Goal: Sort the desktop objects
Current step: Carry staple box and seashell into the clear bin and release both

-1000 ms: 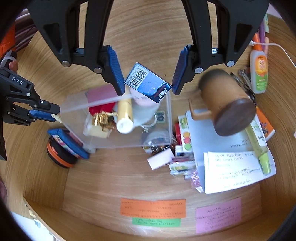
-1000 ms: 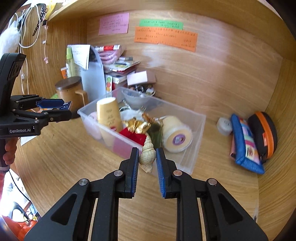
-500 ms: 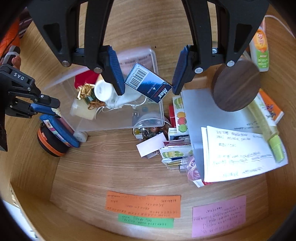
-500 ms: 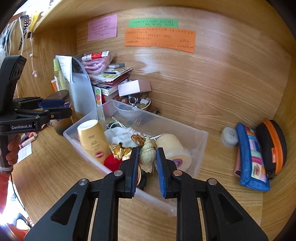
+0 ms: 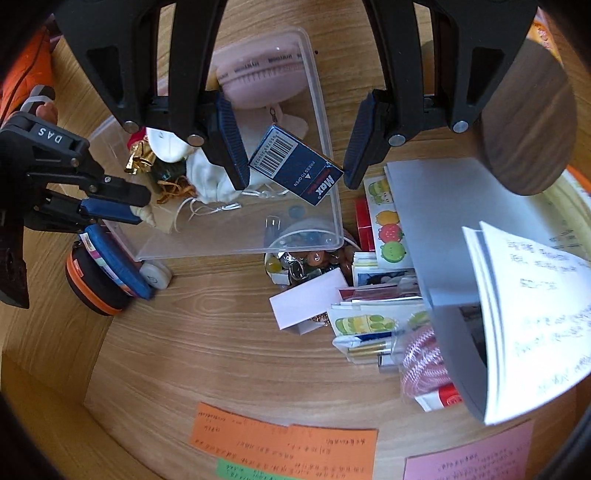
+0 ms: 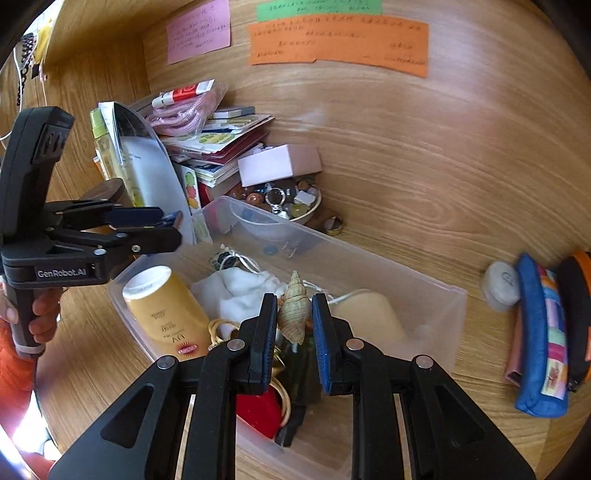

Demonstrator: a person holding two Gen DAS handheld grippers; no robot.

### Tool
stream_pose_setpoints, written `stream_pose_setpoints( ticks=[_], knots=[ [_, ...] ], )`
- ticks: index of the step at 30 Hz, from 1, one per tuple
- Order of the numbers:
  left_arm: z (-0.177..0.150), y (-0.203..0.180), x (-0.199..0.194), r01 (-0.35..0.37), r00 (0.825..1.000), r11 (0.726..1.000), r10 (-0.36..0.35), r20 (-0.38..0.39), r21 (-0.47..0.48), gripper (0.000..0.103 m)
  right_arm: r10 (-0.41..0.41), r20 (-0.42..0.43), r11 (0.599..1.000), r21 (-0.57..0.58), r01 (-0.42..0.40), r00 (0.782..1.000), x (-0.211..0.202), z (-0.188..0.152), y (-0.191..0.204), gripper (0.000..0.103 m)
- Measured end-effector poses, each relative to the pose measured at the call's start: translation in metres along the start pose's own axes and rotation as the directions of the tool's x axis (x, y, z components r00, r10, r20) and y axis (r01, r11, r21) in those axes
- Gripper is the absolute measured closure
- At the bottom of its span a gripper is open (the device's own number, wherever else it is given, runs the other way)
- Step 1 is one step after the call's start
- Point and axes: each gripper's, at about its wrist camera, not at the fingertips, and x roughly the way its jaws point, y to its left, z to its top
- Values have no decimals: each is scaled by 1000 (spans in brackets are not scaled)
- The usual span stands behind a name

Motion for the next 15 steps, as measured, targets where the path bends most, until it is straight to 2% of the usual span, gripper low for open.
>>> stream_pose_setpoints(
  ticks=[10, 15],
  knots=[
    [1, 8, 10, 37, 999, 999, -37, -17, -18, 51, 64, -34, 997, -40, -65, 997, 26, 8, 20, 86],
    [0, 9, 11, 47, 999, 999, -47, -18, -18, 51, 57, -48, 997, -56, -59, 997, 33, 8, 26, 86]
  ],
)
